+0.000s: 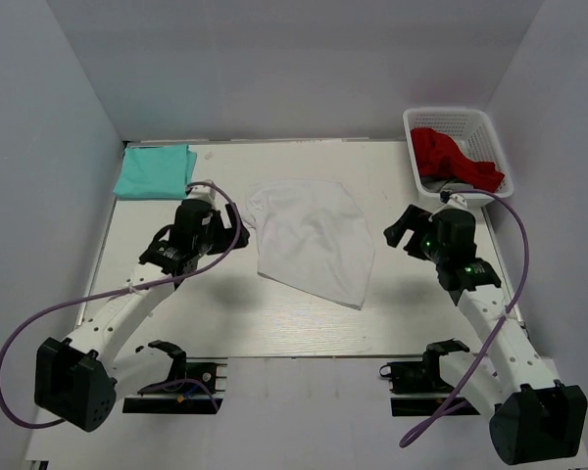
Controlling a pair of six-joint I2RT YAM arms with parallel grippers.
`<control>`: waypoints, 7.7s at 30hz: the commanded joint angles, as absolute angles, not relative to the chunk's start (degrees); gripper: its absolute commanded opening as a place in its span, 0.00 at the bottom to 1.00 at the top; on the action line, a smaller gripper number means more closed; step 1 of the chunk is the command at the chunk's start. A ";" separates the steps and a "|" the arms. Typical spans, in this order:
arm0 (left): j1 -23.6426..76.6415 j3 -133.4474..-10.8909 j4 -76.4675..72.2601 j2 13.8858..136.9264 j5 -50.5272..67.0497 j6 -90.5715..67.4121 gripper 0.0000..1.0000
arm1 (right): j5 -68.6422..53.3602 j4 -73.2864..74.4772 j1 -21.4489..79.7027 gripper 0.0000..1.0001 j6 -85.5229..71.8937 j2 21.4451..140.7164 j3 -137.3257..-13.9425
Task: Fold and stack the t-shirts
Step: Flatten out the tshirt
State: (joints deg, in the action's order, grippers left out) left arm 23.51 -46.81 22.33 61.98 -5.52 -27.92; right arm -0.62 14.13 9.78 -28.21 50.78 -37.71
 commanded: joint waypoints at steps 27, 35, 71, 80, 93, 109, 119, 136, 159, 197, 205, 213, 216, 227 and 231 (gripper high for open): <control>28.12 -49.39 15.98 98.78 6.25 -31.64 0.50 | -5.71 22.33 31.19 0.75 -27.77 74.61 -35.24; 28.12 -51.06 18.80 98.80 5.02 -31.64 0.00 | -1.94 20.13 35.50 0.02 -31.29 83.13 -38.31; 28.12 -96.93 28.39 63.02 17.99 -14.51 0.00 | 10.91 11.25 37.09 0.00 -14.15 50.80 -79.35; 26.89 -113.11 32.87 61.79 38.84 -15.99 0.00 | -5.97 14.15 36.91 0.00 -13.09 46.23 -90.52; 26.89 -118.91 31.46 60.72 43.24 -19.51 0.00 | -11.08 13.27 36.65 0.00 -14.33 43.68 -93.34; 24.88 -101.00 31.83 87.95 21.80 -18.90 0.00 | 31.70 -3.42 36.39 0.00 -8.88 59.66 -69.11; 17.67 -136.28 39.62 133.39 8.11 -16.27 0.65 | 31.14 -9.60 24.36 0.00 -13.61 101.49 -81.84; 16.87 -96.02 28.32 106.37 15.52 -17.47 1.00 | 9.95 11.52 21.71 0.90 -23.99 94.95 -72.98; 21.09 -61.53 23.55 106.27 7.58 -30.56 1.00 | 7.83 9.14 20.48 0.90 -30.93 84.09 -38.41; 20.48 -91.03 34.27 117.11 -12.46 -25.05 1.00 | -4.74 13.28 19.77 0.90 -27.42 73.21 -36.22; 19.95 -96.70 38.85 126.65 -16.34 -26.62 1.00 | 1.91 12.22 20.30 0.90 -29.44 82.15 -37.43; 22.32 -67.63 42.38 112.26 -16.48 -48.16 1.00 | 5.89 13.01 15.82 0.90 -22.95 101.49 -55.44; 24.51 -55.22 37.11 102.88 -8.29 -48.16 1.00 | 4.75 14.33 14.07 0.90 -18.55 111.69 -68.00; 34.89 -53.34 38.31 88.78 7.52 -36.30 1.00 | -6.94 21.26 12.74 0.90 -1.33 128.41 -108.44; 34.89 -60.79 42.45 87.01 -2.61 -36.30 1.00 | -6.42 23.11 13.88 0.90 -1.31 122.12 -107.32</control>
